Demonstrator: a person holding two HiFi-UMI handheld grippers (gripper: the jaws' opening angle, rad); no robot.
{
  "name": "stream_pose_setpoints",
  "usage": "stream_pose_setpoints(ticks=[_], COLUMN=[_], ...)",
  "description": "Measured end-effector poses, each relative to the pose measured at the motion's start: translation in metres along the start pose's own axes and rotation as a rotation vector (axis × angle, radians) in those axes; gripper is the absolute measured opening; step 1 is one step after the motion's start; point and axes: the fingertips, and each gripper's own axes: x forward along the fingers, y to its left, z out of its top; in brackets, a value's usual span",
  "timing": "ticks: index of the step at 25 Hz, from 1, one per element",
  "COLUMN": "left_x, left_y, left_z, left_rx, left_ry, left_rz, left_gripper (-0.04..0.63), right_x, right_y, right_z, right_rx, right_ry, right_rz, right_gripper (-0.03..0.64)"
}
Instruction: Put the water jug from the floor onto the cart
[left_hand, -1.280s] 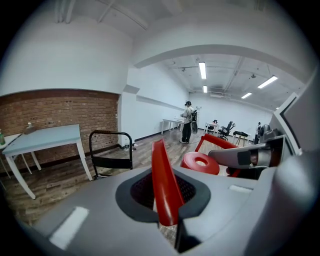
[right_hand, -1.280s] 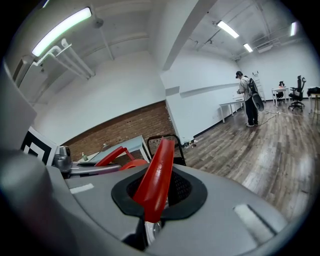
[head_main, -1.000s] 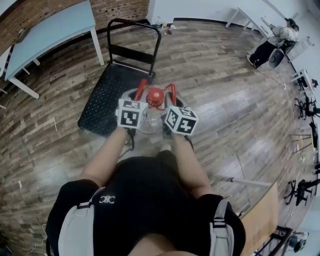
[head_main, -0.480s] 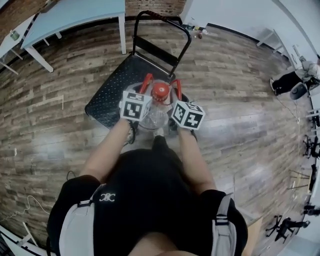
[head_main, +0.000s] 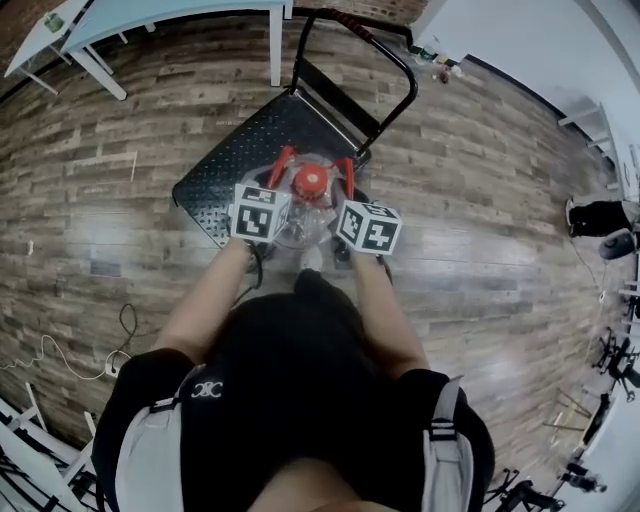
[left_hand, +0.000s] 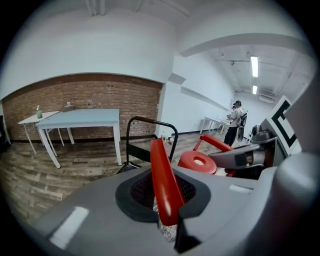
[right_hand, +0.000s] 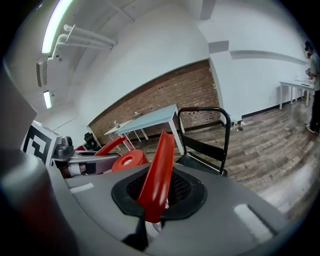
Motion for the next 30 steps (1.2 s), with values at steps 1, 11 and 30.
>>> stream_pose_setpoints(ticks=[1, 11, 30], left_x=[0.007, 0.074, 0.161], left_y=[0.002, 0.04, 0.097], left_z=[0.0, -0.007, -0.106], left_rx=[-0.004, -0.048, -0.232], left_ry=[0.009, 0.083, 0.206], left_rz=[0.013, 0.123, 0.245], left_gripper=[0.025, 0.021, 0.027], right_x=[0.007, 0.092, 0.216], right_y=[-0.005, -0.044, -0.077], right_z=[0.001, -0.001, -0.066], right_rx=[0.0, -0.069, -0.227], right_ry=[0.021, 0.204, 0.343], right_rz=[0.012, 0.059, 0.08], right_gripper=[0.037, 0.037, 0.04])
